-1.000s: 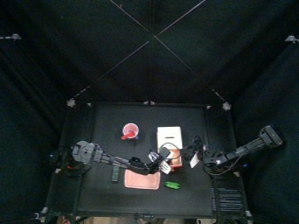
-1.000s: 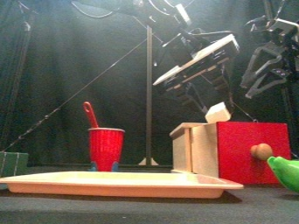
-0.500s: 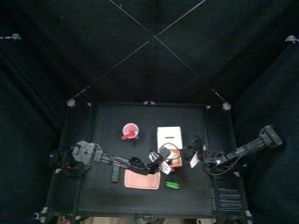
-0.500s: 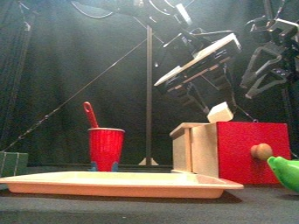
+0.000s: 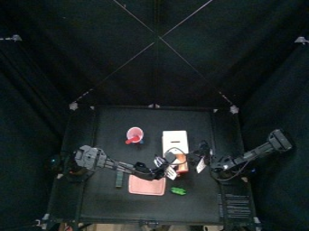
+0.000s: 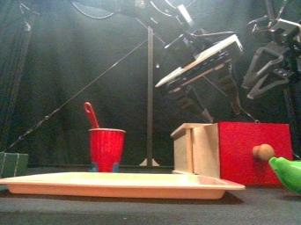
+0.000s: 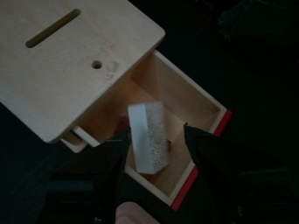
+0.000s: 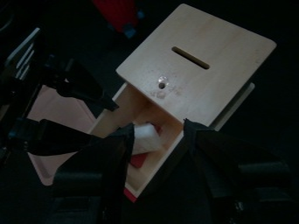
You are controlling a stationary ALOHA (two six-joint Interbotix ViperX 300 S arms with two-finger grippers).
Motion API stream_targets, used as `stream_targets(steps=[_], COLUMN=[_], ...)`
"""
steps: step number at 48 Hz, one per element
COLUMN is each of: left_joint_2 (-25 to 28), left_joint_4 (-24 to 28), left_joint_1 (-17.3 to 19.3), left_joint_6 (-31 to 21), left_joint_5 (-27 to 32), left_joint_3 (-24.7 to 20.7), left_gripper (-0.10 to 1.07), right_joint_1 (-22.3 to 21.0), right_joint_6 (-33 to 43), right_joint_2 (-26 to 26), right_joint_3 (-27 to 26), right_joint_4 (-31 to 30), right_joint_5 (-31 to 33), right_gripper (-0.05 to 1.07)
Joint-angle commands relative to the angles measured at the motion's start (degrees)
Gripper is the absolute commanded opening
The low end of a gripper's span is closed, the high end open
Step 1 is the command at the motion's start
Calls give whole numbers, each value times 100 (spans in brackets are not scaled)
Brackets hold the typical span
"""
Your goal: Place rice in drawer
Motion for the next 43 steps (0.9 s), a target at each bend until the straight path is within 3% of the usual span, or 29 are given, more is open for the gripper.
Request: stream_targets(steps=[1,43], left_joint_2=[-88,-141], left_joint_4=[18,44], left_joint_1=[9,9], left_joint_6=[-9,0], left_joint_5=[-9,-9], left_joint_3=[-202,-202], left_gripper=[92,92], right_joint_1=[9,9], right_joint_6=[-9,-18], right_joint_2=[0,-9], right_joint_3=[-53,-53], right_joint_4=[-18,-18], right_joint_5=[9,9], right_gripper=[84,84])
